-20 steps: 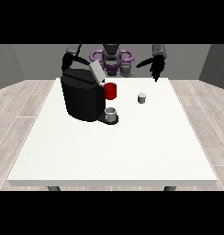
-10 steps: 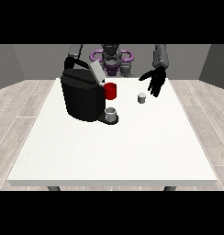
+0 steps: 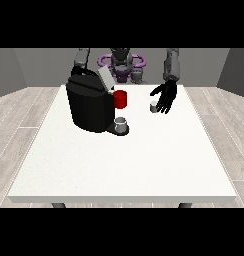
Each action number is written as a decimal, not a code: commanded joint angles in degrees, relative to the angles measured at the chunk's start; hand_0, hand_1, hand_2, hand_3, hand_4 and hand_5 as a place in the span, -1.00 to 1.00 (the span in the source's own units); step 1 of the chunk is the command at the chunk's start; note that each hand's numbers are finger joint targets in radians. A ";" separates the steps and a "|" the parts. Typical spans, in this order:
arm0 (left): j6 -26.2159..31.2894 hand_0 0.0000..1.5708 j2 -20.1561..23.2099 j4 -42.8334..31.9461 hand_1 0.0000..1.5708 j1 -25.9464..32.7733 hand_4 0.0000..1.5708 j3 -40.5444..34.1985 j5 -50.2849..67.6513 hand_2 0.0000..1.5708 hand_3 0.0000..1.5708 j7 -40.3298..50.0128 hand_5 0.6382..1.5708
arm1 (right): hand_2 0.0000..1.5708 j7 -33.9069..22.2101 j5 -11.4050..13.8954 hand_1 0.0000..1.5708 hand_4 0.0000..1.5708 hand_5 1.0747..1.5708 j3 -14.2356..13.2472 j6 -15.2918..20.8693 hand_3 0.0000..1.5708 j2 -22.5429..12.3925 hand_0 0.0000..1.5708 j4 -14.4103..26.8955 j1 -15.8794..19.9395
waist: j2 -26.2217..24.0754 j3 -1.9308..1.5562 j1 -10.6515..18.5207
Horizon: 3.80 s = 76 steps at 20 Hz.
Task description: Insert the coffee pod into the coffee machine and close the lid
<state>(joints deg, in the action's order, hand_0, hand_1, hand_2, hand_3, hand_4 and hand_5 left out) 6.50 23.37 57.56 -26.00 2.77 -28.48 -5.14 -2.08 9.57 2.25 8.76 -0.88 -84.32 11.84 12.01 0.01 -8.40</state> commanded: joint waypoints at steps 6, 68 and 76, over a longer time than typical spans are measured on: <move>-11.12 0.36 -3.03 -6.05 0.36 -4.51 -0.41 3.15 -10.74 0.44 0.18 -3.64 1.00 | -1.00 -0.33 -0.96 -1.00 -1.00 1.00 -0.32 -1.26 -1.00 -1.01 -1.00 3.61 4.37 | 2.38 0.00 -0.67; 16.31 0.56 0.63 -17.09 0.56 -40.48 -0.39 -10.27 -12.51 0.64 0.58 3.73 1.00 | -1.00 0.54 1.08 -1.00 -1.00 1.00 -0.94 0.13 -1.00 -2.49 -1.00 9.04 10.97 | -0.26 0.00 -10.15; 17.91 0.54 1.69 -18.07 0.54 -43.15 -0.40 -10.09 -12.77 0.63 0.58 2.11 1.00 | -1.00 2.25 -0.34 -1.00 -1.00 1.00 -4.09 0.53 -1.00 -3.70 -1.00 10.07 12.16 | 3.42 -0.03 -9.26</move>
<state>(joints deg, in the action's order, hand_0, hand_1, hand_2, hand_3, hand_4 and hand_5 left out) 24.37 24.98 40.15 -68.08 -7.22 -41.06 -2.89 -0.60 9.59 -0.69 9.24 -3.85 -74.36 23.44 13.86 -0.01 -17.53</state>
